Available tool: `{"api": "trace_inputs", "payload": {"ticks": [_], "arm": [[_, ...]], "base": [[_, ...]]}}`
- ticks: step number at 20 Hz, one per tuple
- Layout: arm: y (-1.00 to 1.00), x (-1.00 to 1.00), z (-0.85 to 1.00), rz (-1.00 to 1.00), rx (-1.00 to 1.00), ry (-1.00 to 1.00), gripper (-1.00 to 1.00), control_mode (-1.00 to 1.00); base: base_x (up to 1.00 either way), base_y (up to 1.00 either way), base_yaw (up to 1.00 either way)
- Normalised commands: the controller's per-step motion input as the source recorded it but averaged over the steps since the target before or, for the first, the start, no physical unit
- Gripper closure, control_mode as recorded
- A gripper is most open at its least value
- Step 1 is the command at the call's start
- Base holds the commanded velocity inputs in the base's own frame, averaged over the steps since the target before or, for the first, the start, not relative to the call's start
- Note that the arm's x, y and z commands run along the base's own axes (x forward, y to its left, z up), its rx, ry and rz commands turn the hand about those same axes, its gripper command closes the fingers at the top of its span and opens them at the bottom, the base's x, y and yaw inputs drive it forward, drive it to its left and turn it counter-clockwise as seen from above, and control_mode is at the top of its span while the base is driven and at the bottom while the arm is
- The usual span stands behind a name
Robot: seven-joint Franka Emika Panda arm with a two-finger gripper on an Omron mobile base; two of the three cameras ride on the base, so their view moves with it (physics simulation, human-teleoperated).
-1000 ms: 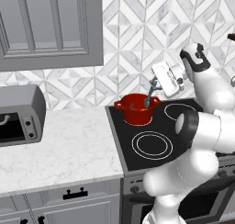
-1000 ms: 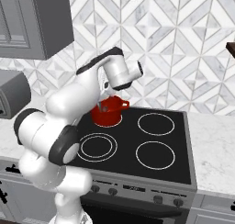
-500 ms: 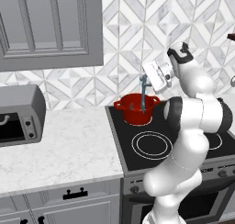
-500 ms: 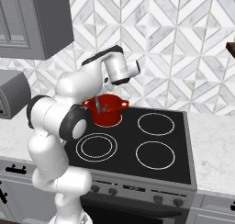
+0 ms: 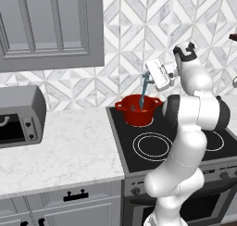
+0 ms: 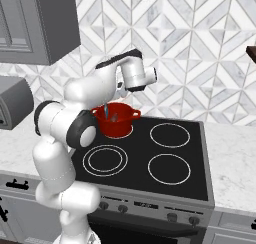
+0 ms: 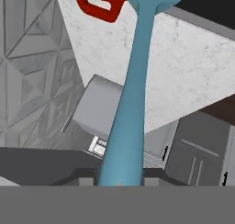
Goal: Put the potato and onion in the pot. Retrieve the spatula and lightly stir the vegetables in the pot.
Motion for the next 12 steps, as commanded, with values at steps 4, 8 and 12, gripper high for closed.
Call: {"api": "trace_inputs", "payload": {"ticks": [4, 8, 12], "arm": [[0.01, 0.38, -0.03, -0.11, 0.0, 0.0, 1.0, -1.0], [0.01, 0.52, -0.25, -0.14, 0.0, 0.02, 1.0, -1.0], [0.0, 0.41, -0.48, -0.18, 0.0, 0.15, 1.0, -1.0]], "base": [[0.0, 0.0, 0.0], [0.0, 0.0, 0.0], [0.0, 0.0, 0.0]]}}
